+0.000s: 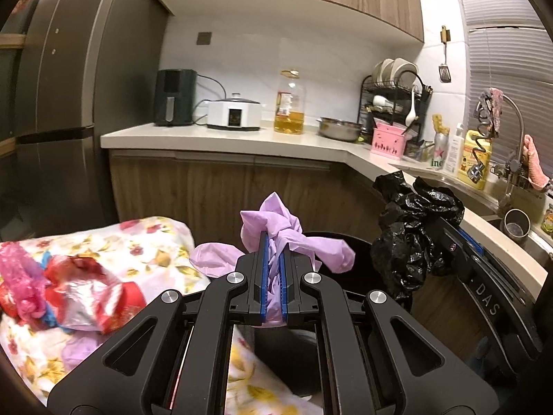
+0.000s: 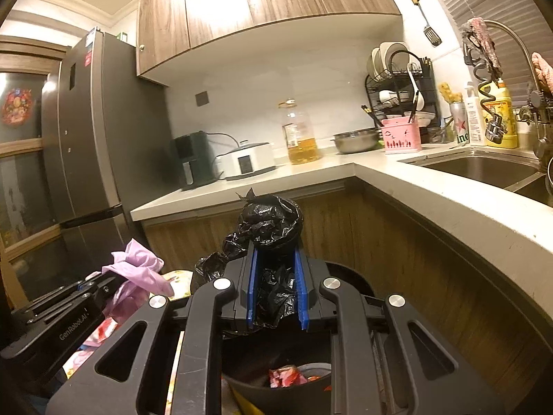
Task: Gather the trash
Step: 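Carry the purple glove and black bag over the black bin, then open the right tool to drop the black bag while the left lowers the purple glove into the bin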
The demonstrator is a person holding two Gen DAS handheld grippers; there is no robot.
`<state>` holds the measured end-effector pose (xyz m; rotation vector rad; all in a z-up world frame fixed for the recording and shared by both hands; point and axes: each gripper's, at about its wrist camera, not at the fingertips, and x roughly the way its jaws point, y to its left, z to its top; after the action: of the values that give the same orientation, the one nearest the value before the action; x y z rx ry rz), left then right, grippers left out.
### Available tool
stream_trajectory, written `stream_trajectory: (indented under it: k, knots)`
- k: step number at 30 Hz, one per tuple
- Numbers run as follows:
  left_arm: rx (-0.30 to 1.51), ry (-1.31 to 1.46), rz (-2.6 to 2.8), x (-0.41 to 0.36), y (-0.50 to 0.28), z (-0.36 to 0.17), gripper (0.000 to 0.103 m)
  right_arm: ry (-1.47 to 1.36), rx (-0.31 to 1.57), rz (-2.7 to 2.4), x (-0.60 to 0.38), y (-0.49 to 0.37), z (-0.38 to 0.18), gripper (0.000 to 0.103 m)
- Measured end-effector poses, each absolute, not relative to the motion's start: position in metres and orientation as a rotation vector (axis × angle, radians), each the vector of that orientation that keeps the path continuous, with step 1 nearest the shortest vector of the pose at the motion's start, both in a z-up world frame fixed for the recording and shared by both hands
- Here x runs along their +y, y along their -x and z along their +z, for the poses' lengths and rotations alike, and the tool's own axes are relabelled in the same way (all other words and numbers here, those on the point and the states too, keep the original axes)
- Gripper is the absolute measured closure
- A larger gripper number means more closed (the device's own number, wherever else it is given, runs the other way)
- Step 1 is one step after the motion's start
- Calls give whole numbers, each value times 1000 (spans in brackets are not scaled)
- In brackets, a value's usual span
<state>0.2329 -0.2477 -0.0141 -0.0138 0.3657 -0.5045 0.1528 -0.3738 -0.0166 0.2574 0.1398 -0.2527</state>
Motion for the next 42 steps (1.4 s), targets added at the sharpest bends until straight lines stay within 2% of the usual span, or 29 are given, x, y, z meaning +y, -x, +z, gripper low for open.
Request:
stream_trajectory:
  k: [33, 39, 42]
  knots:
    - [407, 20, -592, -292, -263, -30, 98, -278, 128, -241, -395, -174, -20, 81]
    - [423, 14, -595, -296, -266, -34, 97, -283, 134, -239, -398, -177, -20, 72]
    - [440, 17, -596, -296, -269, -36, 93, -292, 133, -237, -400, -178, -20, 68]
